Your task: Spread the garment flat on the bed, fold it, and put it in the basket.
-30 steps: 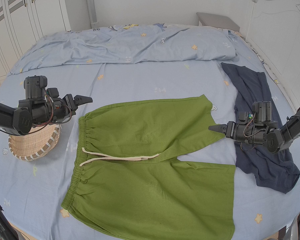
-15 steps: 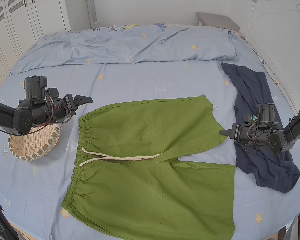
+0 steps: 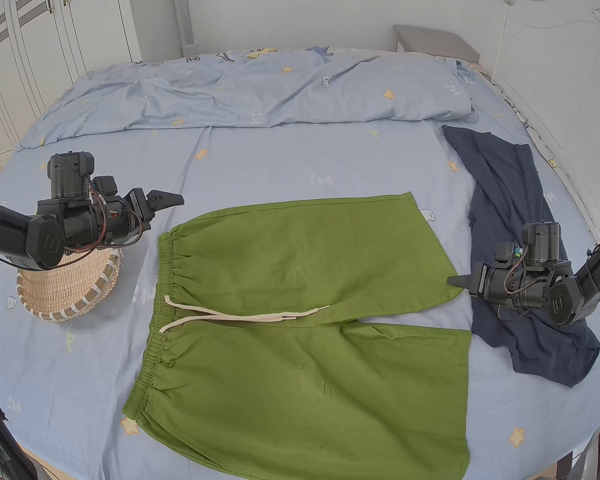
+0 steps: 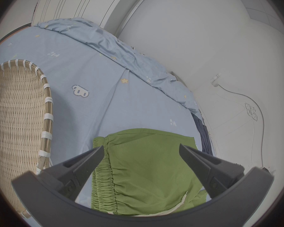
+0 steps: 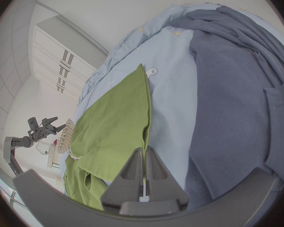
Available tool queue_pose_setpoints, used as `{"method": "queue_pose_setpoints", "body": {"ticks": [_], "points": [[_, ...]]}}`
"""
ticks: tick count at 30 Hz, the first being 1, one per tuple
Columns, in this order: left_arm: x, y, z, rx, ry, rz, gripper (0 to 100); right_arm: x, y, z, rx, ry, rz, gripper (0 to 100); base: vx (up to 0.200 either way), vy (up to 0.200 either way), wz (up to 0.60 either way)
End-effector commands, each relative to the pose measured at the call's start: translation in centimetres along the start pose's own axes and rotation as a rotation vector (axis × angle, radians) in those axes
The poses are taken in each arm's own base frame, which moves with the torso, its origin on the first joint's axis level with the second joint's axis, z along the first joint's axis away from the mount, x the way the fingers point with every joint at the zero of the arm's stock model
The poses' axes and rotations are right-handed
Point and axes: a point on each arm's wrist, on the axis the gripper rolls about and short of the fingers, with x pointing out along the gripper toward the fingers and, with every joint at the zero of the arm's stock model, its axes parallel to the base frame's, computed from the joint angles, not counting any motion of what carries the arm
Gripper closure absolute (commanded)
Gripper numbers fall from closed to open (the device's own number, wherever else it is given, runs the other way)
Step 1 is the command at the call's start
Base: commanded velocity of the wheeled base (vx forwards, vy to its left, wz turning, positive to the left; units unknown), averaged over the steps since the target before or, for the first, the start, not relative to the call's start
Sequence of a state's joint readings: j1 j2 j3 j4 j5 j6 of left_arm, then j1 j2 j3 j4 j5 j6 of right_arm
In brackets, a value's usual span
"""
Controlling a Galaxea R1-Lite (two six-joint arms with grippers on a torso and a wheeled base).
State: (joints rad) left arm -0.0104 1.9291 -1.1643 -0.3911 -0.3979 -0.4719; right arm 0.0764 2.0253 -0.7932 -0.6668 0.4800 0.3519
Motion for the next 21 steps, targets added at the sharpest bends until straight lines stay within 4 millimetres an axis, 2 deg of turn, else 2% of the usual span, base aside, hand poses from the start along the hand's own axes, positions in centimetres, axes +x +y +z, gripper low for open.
{"method": "queue_pose_setpoints", "body": {"ticks": [1,13,14,20,21], "points": [[0.1,0.0,0.0,-0.001,0.003,-0.002,0,-0.4,0.0,-0.3,0.006,0.001,-0.004,100,0.0,0.0,0.0],[0.0,0.0,0.0,-0.001,0.003,-0.005,0,-1.0,-0.3,-0.4,0.013,-0.001,-0.016,100,0.0,0.0,0.0],[0.0,0.0,0.0,-0.001,0.003,-0.005,0,-1.0,-0.3,-0.4,0.014,-0.001,-0.016,0,0.0,0.0,0.0],[-0.1,-0.2,-0.1,-0.003,0.01,-0.008,0,-2.0,-0.3,-0.3,0.019,-0.016,-0.023,0,0.0,0.0,0.0],[-0.3,-0.3,-0.2,-0.005,0.018,-0.007,0,-2.7,-0.2,-0.3,0.022,-0.025,-0.028,0,0.0,0.0,0.0]]}}
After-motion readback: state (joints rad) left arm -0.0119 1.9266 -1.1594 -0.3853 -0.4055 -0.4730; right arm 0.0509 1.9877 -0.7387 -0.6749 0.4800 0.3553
